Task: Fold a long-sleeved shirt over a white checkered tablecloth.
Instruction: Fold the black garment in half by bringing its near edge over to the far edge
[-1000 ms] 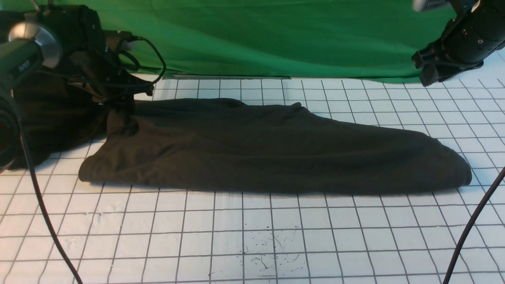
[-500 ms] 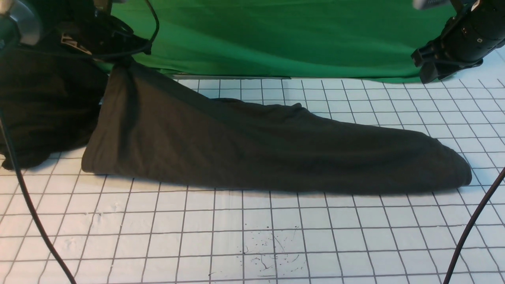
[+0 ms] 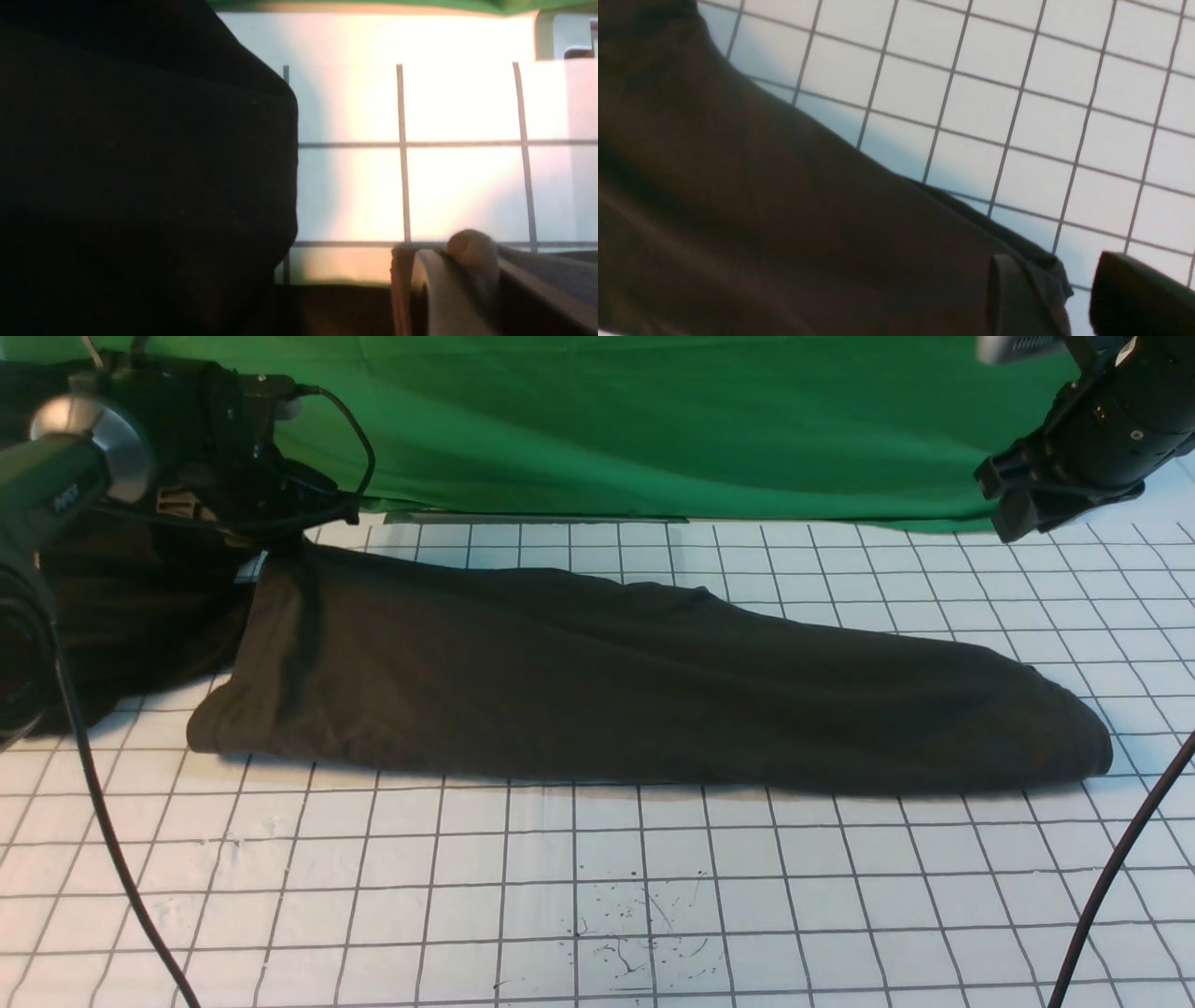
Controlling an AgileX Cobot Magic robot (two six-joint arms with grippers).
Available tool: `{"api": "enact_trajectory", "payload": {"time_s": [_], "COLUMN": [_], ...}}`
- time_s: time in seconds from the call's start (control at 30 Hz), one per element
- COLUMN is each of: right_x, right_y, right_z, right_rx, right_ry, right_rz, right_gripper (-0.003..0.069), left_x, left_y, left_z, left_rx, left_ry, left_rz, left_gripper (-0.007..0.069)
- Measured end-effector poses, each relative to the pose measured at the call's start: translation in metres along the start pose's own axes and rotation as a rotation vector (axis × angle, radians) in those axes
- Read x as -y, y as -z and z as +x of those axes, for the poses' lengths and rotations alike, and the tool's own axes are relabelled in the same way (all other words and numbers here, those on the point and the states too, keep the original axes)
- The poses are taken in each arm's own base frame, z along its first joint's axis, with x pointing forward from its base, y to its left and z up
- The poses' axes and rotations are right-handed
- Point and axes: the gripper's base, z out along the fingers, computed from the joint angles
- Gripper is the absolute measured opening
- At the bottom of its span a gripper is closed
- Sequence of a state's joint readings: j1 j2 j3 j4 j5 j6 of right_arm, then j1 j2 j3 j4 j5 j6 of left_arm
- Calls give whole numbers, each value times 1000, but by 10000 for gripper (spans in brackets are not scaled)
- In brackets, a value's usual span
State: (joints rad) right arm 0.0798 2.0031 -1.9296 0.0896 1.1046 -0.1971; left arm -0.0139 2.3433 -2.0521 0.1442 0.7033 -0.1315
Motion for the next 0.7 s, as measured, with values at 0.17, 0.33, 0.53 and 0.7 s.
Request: {"api": "enact_trajectory", "payload": {"time_s": [0.17,0.33,0.53,0.7], "right_x": [-1,-1,-1,0], "right_y": [0,0,-1,-15], "right_z": [5,9,12,27], "right_rx": [-53,-103,-116,-189], "right_ry": [-20,-35,-43,-50], "right_rz": [-10,-13,-12,-15], "right_gripper": [279,405,484,487], "left_x": [-4,-11,-16,-11], "left_y": [3,44,93,84], "left_z": [2,-12,-11,26], "left_rx": [-44,-118,-244,-409], "left_ry": [-20,-17,-57,-74], "left_rz": [-31,-76,-78,-13], "left_gripper": [332,465,330,123]}}
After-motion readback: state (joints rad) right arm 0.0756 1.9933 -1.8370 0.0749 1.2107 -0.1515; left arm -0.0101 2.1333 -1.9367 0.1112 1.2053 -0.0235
